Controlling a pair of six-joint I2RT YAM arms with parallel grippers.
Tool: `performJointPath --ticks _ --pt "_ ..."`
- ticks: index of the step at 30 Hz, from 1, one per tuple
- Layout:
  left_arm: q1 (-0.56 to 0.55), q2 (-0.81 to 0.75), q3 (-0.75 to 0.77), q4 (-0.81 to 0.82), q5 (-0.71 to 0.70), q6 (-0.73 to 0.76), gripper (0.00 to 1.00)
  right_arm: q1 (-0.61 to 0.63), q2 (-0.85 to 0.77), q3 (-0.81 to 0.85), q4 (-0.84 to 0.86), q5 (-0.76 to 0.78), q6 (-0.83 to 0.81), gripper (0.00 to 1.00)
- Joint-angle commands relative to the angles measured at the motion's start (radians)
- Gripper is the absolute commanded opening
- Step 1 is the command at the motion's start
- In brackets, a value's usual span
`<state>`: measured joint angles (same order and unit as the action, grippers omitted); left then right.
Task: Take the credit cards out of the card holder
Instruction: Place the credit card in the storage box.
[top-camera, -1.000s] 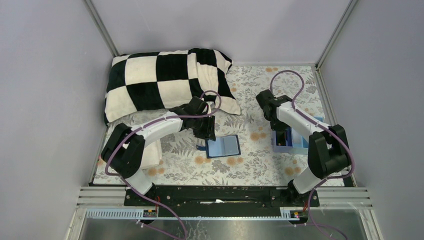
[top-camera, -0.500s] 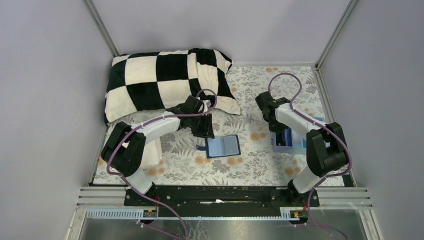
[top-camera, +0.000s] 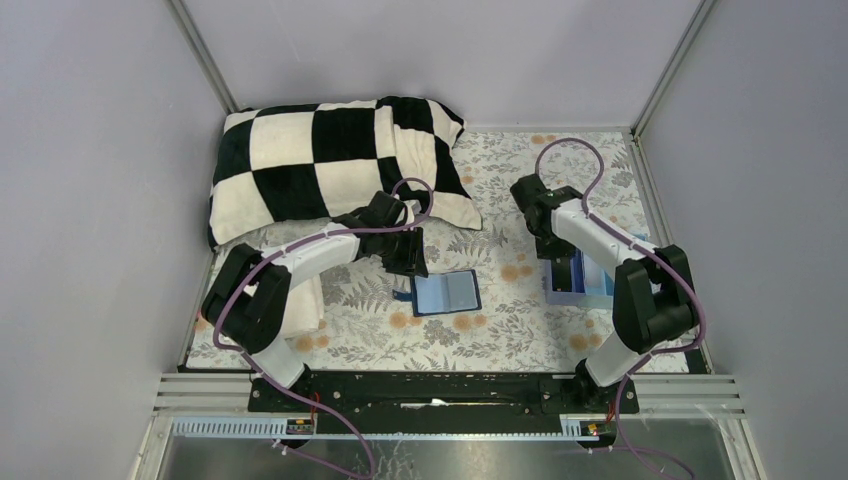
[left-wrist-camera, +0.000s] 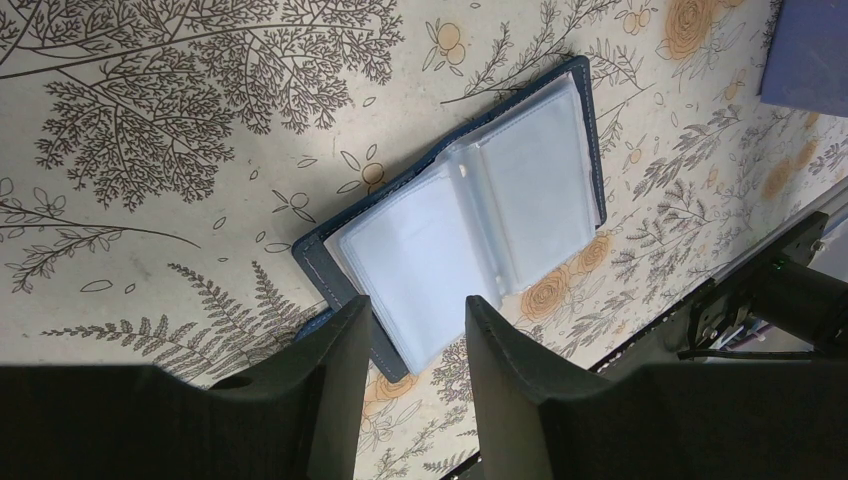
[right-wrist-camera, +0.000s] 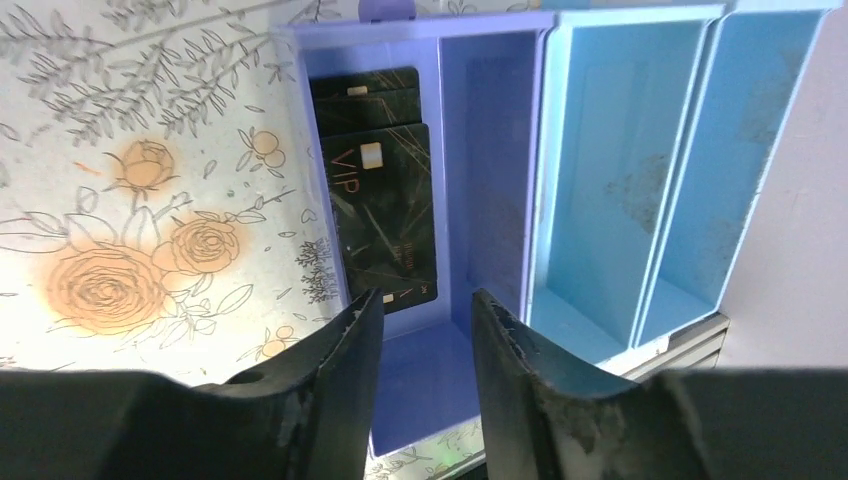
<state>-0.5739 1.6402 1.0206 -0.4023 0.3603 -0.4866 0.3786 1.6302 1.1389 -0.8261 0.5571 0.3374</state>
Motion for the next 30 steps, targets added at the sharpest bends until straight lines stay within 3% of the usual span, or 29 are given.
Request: performJointPath --ticks 1,7,13,20,24,30 --pt "0.007 -0.050 0.002 0.021 0.007 -0.003 0.44 -0.003 -0.053 0.110 -0.077 0.010 0.006 0.47" --pt "0.006 -0.068 -0.035 0.038 0.024 -0.022 0.44 0.028 -0.156 0.137 -0.006 -0.216 0.057 0.50" --pt "-0.095 -0.079 -0.112 0.209 0.104 -0.164 0.41 0.227 -0.140 0.071 0.129 -0.362 0.179 0.56" --pt "-0.100 -0.056 -0.136 0.255 0.062 -0.198 0.41 0.229 -0.170 -0.194 0.467 -0.662 0.298 0.47" --pt "-0.093 -0.030 -0.130 0.226 -0.010 -0.185 0.40 0.229 -0.108 -0.228 0.512 -0.659 0.308 0.34" --pt "-0.064 0.048 -0.169 0.255 0.005 -0.167 0.38 0.230 -0.057 -0.279 0.616 -0.707 0.339 0.32"
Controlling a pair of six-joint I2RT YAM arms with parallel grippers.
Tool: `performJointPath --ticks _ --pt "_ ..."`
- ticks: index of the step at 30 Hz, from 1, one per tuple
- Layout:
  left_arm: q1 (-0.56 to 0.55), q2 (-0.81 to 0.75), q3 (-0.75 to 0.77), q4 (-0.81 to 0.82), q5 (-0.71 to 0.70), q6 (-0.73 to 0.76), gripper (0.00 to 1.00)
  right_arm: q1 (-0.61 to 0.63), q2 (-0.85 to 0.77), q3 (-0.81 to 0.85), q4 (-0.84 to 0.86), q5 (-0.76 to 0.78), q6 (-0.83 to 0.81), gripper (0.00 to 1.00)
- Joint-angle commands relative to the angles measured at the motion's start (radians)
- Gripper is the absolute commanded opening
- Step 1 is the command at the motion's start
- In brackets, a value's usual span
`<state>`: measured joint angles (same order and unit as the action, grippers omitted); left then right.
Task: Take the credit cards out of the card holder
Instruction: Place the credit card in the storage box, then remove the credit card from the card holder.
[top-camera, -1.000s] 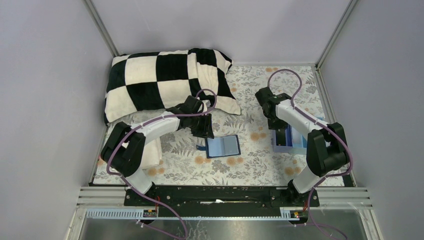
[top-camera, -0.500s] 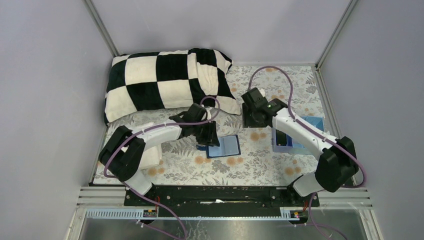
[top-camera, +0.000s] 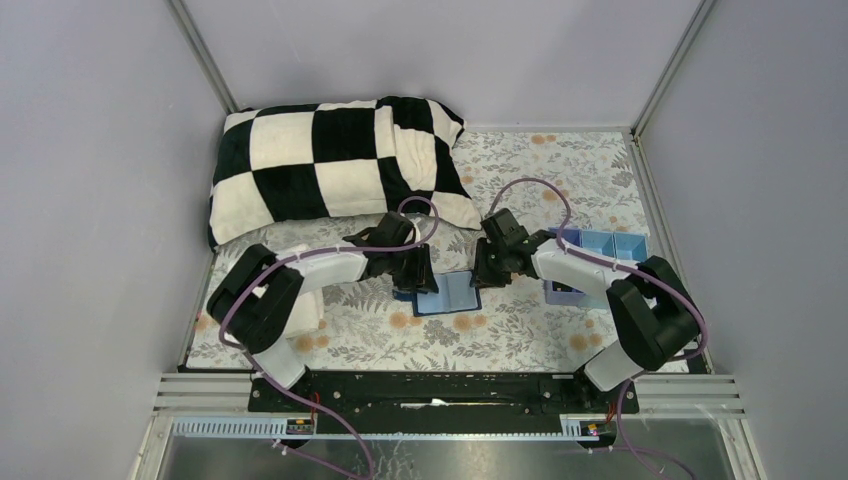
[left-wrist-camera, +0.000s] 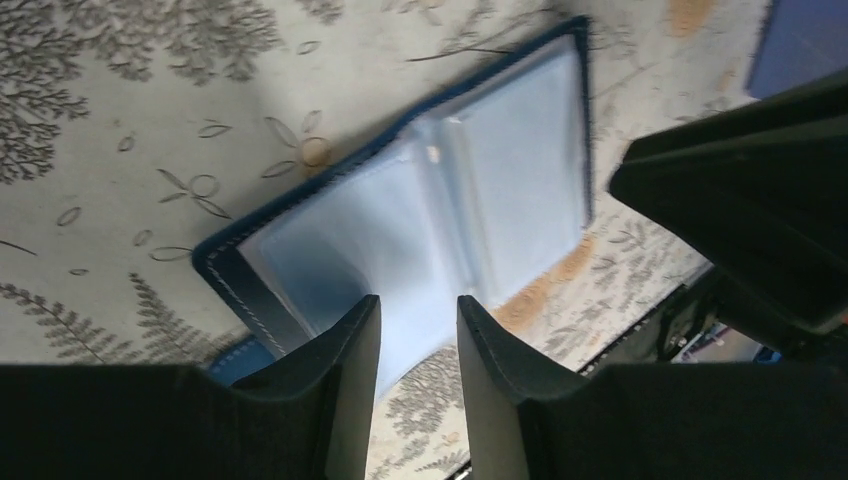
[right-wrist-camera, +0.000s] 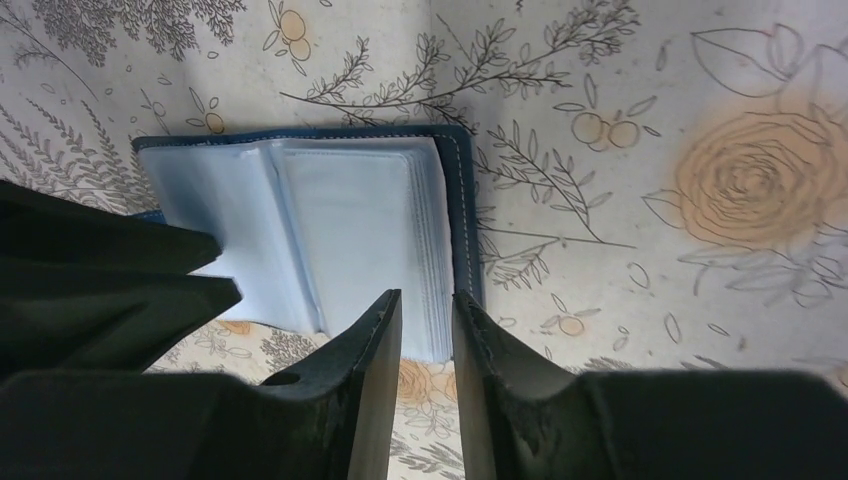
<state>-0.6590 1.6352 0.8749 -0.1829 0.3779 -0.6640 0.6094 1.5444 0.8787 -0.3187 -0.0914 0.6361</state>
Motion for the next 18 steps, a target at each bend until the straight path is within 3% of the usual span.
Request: performJointPath --ticks 1,13,18 --pt "0.024 0.060 -0.030 0.040 -0.013 0.013 0.38 -0.001 0.034 -0.027 0.124 -0.065 0.047 0.32" --pt "0.052 0.084 -0.039 0.002 -0.062 0.071 0.38 -0.001 0.071 -0.111 0.260 -0.127 0.095 0.33" --pt "0.055 0.107 -0.034 -0.006 -0.033 0.104 0.38 -0.002 0.008 -0.190 0.400 -0.169 0.197 0.28"
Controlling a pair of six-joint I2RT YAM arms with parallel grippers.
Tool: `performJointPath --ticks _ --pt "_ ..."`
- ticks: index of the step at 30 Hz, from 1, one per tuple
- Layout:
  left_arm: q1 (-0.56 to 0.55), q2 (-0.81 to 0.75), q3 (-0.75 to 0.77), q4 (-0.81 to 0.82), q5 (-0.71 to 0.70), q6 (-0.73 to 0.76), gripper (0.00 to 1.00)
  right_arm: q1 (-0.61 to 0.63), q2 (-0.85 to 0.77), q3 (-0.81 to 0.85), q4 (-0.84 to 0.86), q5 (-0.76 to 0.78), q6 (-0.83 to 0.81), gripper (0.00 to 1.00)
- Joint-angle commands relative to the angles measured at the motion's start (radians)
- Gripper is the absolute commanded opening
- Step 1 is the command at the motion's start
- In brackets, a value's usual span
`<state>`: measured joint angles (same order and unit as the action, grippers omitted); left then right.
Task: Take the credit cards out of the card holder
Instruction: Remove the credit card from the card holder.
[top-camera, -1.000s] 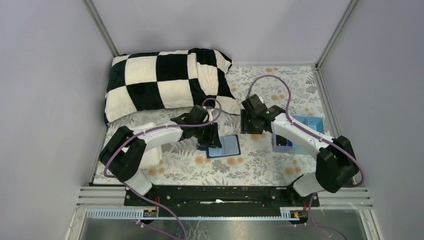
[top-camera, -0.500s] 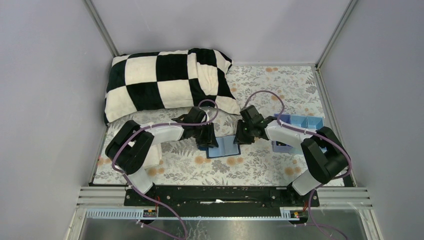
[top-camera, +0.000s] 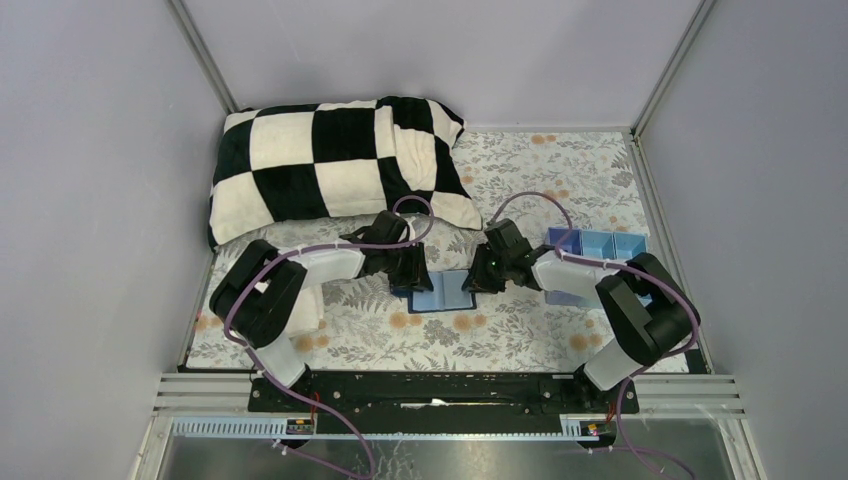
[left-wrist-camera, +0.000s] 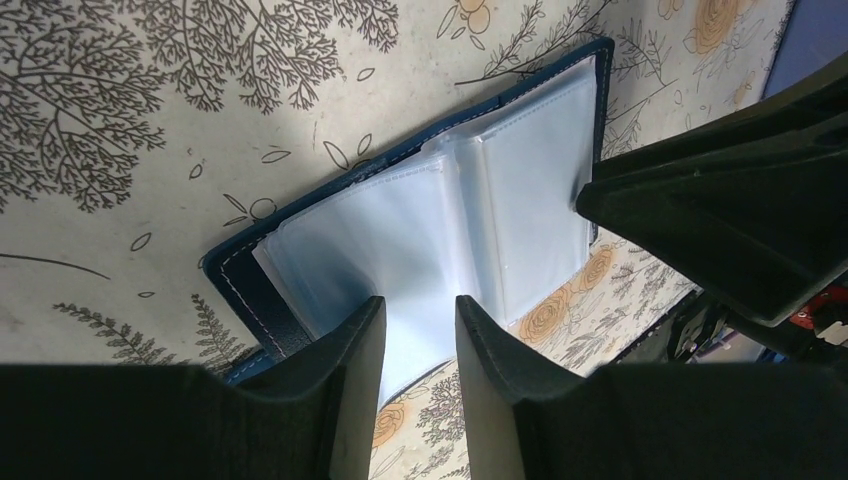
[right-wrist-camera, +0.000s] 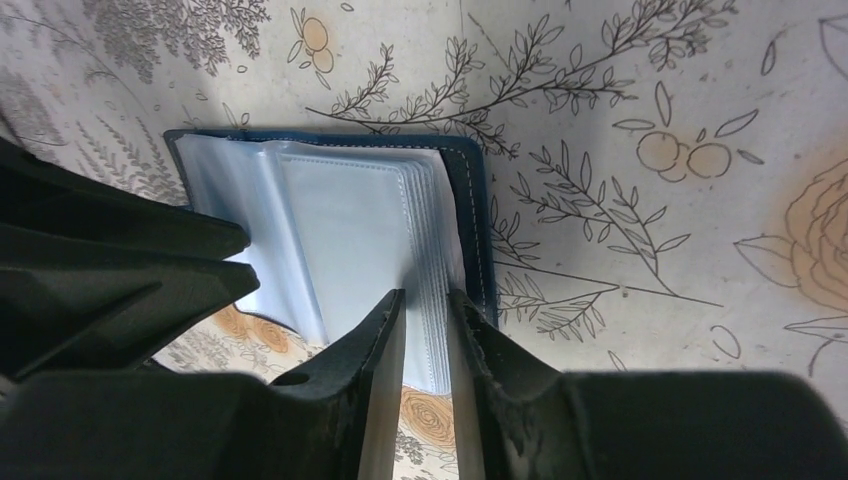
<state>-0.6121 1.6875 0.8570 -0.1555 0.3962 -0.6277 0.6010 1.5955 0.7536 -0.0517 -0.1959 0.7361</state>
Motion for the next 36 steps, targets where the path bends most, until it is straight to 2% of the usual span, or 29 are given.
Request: performJointPath --ticks 1,14,18,28,36 --pt "0.008 0.059 -0.016 -0.035 -0.050 0.069 0.38 0.006 -0.057 -0.074 0.146 -0.070 0.110 0.28" --pt "0.009 0.062 -0.018 -0.035 -0.066 0.075 0.38 0.006 -0.168 -0.053 0.042 0.047 0.099 0.32" --pt "0.009 0.060 -0.023 -0.028 -0.060 0.074 0.38 0.006 -0.135 -0.029 0.019 0.015 0.086 0.33" --pt "0.011 0.031 -0.010 -0.038 -0.069 0.078 0.38 0.006 -0.019 -0.018 0.081 -0.074 0.062 0.34" --pt "0.048 -0.050 0.005 -0.081 -0.051 0.069 0.39 0.007 -0.018 -0.013 0.068 -0.047 0.051 0.33"
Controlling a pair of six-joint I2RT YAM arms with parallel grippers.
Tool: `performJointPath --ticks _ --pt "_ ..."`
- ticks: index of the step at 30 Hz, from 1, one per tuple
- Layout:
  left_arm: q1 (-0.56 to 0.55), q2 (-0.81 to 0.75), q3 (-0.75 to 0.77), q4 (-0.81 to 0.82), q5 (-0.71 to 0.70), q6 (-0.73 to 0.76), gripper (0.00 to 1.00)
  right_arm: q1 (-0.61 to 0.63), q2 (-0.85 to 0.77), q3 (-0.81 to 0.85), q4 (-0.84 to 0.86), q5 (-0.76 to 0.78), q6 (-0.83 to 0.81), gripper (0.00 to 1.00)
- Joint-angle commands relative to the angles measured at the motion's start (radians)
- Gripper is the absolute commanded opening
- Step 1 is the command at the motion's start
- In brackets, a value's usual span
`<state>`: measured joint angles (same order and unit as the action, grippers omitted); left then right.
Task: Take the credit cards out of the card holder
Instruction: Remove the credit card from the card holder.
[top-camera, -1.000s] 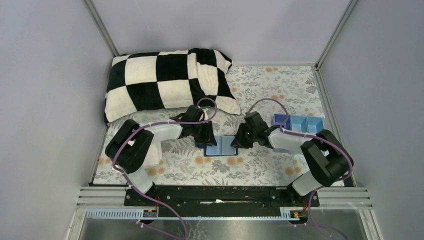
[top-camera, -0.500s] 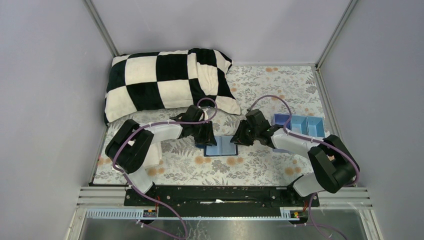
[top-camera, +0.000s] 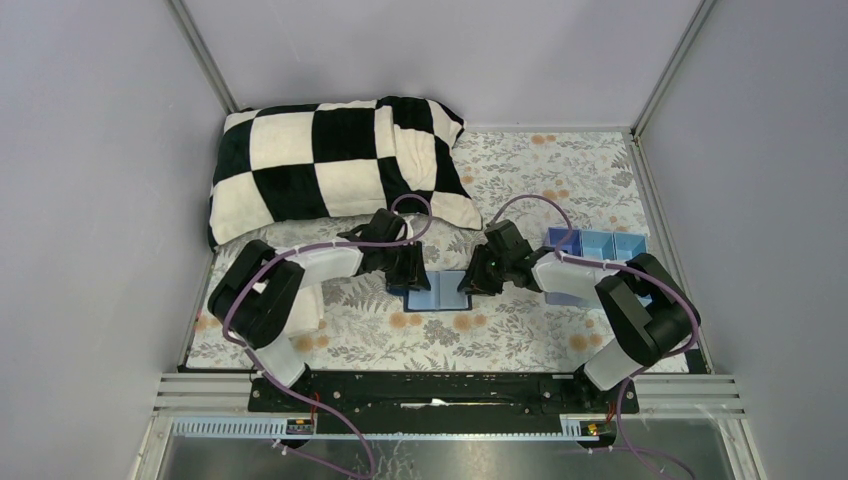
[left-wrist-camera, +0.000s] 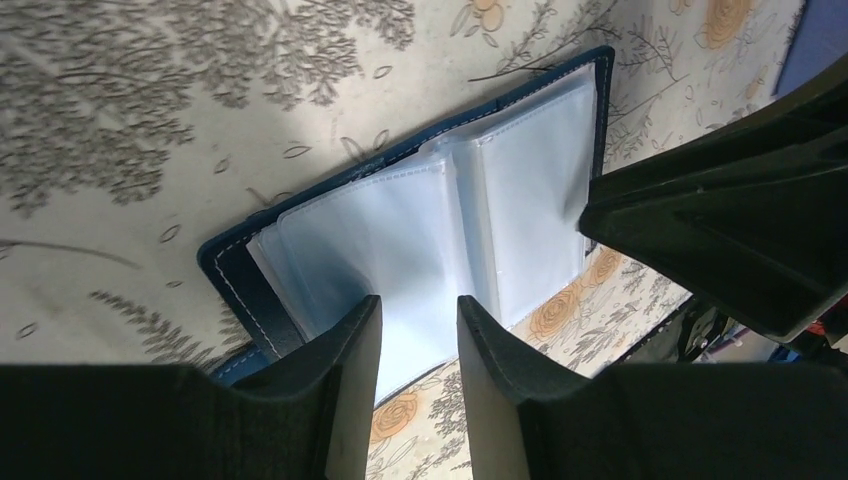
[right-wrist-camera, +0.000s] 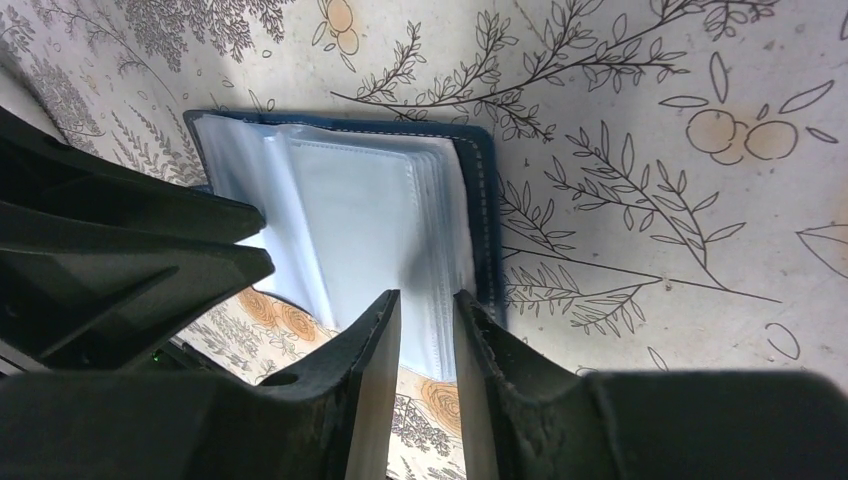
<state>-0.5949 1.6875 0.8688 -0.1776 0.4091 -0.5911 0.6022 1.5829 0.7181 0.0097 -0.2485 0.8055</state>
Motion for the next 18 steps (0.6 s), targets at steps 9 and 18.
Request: performJointPath --ticks 9,18 --pt "0.064 -0.062 -0.027 -0.073 -0.059 0.016 0.39 0.006 -0.057 0.006 0.026 0.014 -0.013 0.33" --pt "0.069 -0.220 -0.083 -0.026 -0.137 -0.021 0.38 0.005 -0.031 0.032 0.067 -0.044 -0.012 0.33"
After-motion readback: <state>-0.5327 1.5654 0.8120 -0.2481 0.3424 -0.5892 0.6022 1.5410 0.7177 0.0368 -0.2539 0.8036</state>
